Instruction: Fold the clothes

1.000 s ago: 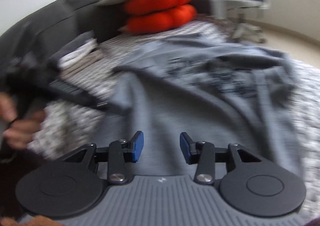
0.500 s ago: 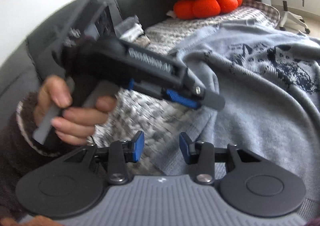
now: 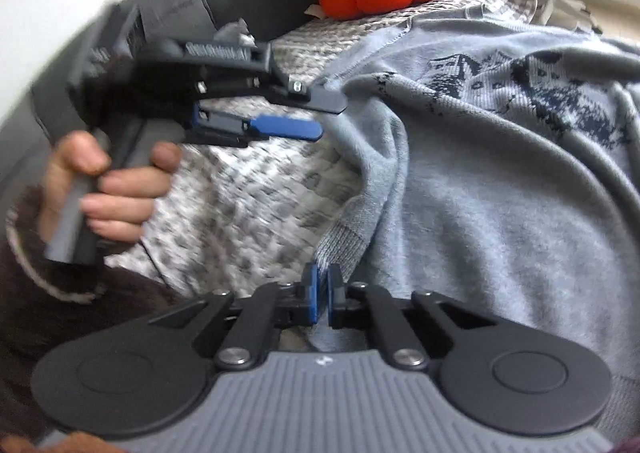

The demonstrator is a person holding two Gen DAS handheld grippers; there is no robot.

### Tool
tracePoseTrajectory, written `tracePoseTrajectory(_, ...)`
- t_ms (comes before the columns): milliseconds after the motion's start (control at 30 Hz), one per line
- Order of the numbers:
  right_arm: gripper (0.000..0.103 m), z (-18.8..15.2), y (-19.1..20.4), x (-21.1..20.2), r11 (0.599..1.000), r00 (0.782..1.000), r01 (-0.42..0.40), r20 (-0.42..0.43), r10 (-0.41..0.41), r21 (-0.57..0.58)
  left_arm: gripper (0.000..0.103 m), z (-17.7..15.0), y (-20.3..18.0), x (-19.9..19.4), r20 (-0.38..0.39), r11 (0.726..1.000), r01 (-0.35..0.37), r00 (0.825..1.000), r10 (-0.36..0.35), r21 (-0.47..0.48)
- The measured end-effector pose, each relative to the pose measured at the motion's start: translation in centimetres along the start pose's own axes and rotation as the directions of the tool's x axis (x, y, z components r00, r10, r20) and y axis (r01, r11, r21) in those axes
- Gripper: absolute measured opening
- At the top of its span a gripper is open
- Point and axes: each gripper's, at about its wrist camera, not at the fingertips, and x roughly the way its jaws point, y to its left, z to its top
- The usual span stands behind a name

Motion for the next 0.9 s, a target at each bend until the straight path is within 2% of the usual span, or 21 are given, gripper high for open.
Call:
tracePoseTrajectory(133,0.005,0.4,-0.2,-1.4,0.993,0.994,-0.105,0.046,0.102,0.052,0.044,0.6,1.9,0.5,-0.02,0.995,-0.002,1.0,0.0,-0.103)
tracePoseTrajectory(300,0.005,1.5,-0.4,-2.7,0.966,0.968,-0.236,0.112,0.224,0.105,0.044,0.7,3.0,1.2,-0.029,0.977,0.043,0.998,-0.05,-0.207)
tracePoseTrajectory(500,0.005,1.9,-0.5,-3.7,0.936,0.942,-0.324,0.14,0.305,0.139,0.041,0.5,4.4,1.3,-0.014,0.941,0.091,0.995,-0.101,-0.326)
tracePoseTrajectory(533,0.005,1.9,-0.5,-3.8,0.934,0.94,-0.33,0.141,0.311,0.14,0.039,0.5,4.5,1.2,-0.008,0.942,0.082,0.996,-0.09,-0.325)
tracePoseTrajectory(600,0.005,1.9,-0.4,-3.7,0.93,0.937,-0.339,0.136,0.321,0.142,0.027,0.5,4.4,1.0,0.006,0.949,0.056,0.998,-0.057,-0.311)
tracePoseTrajectory(667,0.005,1.8,-0.1,-3.4,0.93,0.938,-0.34,0.122,0.325,0.14,0.003,0.5,4.3,0.7,0.021,0.954,0.029,1.0,-0.024,-0.297)
tracePoseTrajectory(900,0.005,1.7,1.7,-0.9,0.929,0.937,-0.35,0.034,0.349,0.122,0.003,0.7,4.3,-0.8,0.074,0.972,-0.08,0.992,0.099,-0.222)
